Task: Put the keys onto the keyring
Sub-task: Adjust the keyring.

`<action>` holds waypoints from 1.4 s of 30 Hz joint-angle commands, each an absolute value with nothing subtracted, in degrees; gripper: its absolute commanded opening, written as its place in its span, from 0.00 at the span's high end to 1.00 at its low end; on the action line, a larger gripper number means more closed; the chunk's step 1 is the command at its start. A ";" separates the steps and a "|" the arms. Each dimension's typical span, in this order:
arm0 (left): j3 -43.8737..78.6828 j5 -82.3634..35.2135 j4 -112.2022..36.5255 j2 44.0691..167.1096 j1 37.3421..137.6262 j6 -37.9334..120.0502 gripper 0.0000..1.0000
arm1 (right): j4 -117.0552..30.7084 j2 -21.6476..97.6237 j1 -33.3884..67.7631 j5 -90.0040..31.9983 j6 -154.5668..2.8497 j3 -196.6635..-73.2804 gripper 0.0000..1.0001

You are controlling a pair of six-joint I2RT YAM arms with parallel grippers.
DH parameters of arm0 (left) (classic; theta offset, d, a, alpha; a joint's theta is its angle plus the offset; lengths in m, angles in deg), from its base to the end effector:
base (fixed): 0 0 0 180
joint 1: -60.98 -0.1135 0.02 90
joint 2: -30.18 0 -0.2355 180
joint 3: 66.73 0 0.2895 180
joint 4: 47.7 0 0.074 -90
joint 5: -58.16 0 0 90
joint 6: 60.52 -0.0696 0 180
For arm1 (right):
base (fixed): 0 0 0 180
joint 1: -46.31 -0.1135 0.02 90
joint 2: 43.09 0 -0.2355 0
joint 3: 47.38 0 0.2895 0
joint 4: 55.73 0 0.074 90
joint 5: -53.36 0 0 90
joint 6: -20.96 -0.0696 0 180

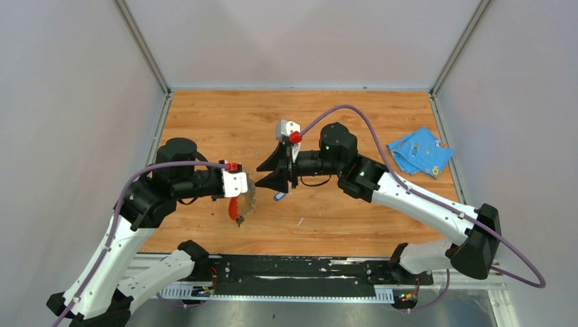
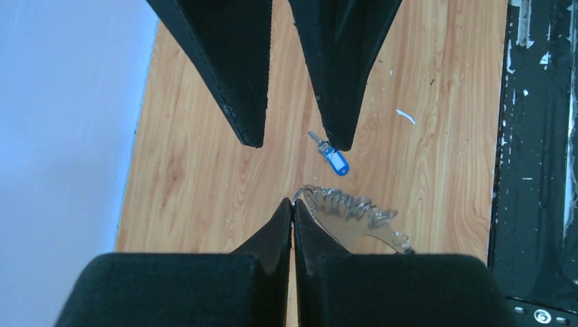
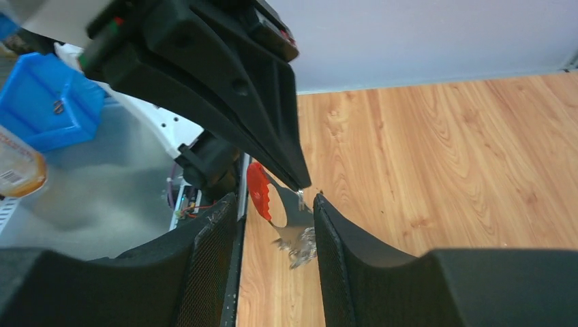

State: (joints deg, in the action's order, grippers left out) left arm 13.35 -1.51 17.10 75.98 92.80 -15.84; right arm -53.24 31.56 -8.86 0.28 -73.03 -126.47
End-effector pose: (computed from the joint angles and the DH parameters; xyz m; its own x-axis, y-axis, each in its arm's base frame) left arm 0.1604 -0.1409 0.3773 0.2830 0.5467 -0.7881 0.8867 0.1640 0.4322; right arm 0.1804 0.3324 0.3674 -0.0501 0.0253 -0.9984 -0.9981 -0.0380 0.0492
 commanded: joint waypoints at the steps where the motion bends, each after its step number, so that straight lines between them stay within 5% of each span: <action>1: 13.74 -2.29 17.09 75.63 94.28 -19.21 1.00 | -48.42 32.82 -8.99 4.50 -71.01 -129.90 0.52; 7: 13.61 -2.04 17.09 74.95 94.95 -19.34 1.00 | -40.89 35.35 -11.54 -0.90 -64.23 -133.46 0.52; 18: 13.33 -0.87 17.09 73.81 95.08 -19.43 1.00 | -38.79 37.35 -12.69 -5.64 -61.78 -136.30 0.69; 30: 12.79 -0.81 17.09 73.18 95.04 -19.69 1.00 | -39.02 39.41 -13.54 -3.45 -62.69 -137.81 0.72; 34: 13.03 -0.25 17.09 73.20 95.06 -19.56 1.00 | -39.09 40.07 -13.54 -2.89 -62.85 -138.36 0.97; 42: 13.10 1.13 17.10 73.21 95.03 -19.63 1.00 | -39.77 41.18 -13.46 1.85 -64.50 -138.62 1.00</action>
State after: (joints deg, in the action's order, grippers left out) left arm 13.05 -1.47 17.74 73.51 94.55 -19.01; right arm -38.97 40.48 -12.86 -1.73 -63.28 -136.88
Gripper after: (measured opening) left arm 0.003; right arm 0.009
